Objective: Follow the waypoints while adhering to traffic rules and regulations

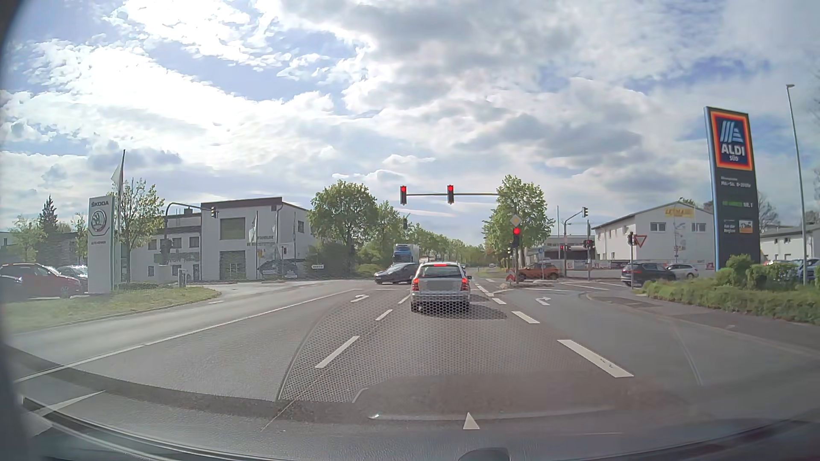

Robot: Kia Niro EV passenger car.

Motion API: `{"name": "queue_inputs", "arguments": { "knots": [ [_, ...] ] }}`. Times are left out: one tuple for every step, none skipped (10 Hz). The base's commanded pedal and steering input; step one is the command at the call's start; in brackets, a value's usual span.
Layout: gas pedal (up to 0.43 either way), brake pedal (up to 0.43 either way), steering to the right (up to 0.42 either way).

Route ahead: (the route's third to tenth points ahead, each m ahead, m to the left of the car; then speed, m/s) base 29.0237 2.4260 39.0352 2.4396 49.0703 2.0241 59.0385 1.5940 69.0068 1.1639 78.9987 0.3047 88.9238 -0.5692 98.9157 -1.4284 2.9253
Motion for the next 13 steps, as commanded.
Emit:
{"name": "queue_inputs", "arguments": {
  "knots": [
    [0.0, 0.079, 0.005],
    [0.0, 0.079, 0.005],
    [0.0, 0.079, 0.005],
    [0.0, 0.073, 0.005],
    [0.0, 0.079, 0.005],
    [0.0, 0.073, 0.005],
    [0.0, 0.079, 0.005],
    [0.0, 0.079, 0.005],
    [0.0, 0.079, 0.004],
    [0.0, 0.079, 0.003],
    [0.0, 0.079, 0.002],
    [0.0, 0.079, 0.002],
    [0.0, 0.079, 0.001]
  ]
}}
